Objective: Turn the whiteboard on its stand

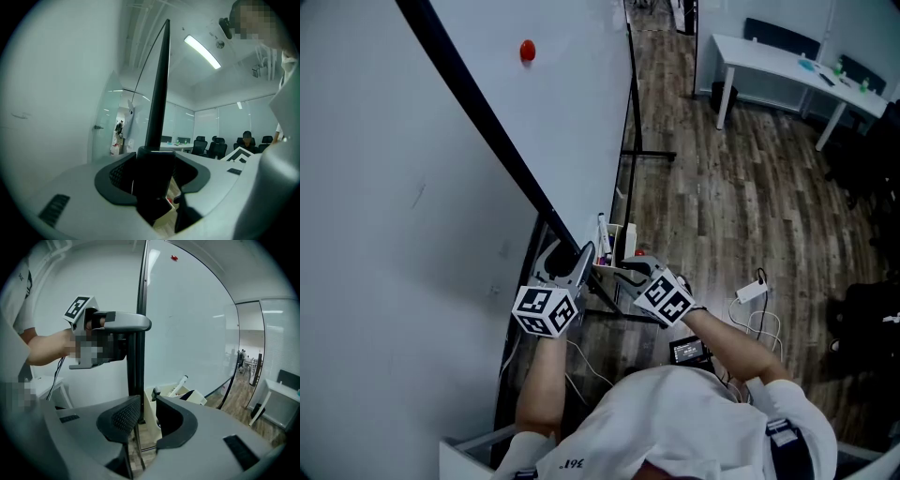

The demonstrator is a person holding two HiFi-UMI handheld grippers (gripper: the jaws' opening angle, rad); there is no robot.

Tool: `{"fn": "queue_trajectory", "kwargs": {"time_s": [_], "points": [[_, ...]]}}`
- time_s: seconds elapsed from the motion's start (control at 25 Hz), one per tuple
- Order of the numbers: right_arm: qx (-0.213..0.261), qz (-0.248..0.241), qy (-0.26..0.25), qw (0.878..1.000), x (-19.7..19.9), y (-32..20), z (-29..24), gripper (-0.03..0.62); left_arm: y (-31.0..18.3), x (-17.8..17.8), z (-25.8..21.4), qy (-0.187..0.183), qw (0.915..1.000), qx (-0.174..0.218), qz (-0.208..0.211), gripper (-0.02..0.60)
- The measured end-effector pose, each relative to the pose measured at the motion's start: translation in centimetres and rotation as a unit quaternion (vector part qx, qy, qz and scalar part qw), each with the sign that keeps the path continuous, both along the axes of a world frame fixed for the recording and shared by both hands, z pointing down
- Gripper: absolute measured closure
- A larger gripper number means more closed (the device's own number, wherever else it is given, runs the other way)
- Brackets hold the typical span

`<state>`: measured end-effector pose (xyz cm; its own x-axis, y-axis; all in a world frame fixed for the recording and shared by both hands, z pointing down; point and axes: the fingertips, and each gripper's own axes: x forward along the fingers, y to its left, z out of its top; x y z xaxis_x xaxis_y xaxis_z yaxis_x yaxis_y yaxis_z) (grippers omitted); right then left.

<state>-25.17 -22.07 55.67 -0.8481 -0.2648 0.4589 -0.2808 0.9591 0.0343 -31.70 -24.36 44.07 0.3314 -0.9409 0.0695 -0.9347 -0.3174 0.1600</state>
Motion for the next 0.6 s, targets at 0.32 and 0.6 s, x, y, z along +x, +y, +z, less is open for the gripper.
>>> {"fn": "queue_trajectory", "kwargs": {"time_s": [0.32, 0.6], "points": [[-0.001, 0.010, -0.008, 1.000, 0.6, -0.4, -0.8, 0.491, -0.2, 0.0, -0.2, -0.026, 0.9997, 0.001, -0.002, 0.393], [-0.004, 0.010, -0.012, 1.000, 0.3, 0.1, -1.2, 0.491, 0.3, 0.0, -0.3, -0.033, 0.9994, -0.001, 0.007, 0.399]]}}
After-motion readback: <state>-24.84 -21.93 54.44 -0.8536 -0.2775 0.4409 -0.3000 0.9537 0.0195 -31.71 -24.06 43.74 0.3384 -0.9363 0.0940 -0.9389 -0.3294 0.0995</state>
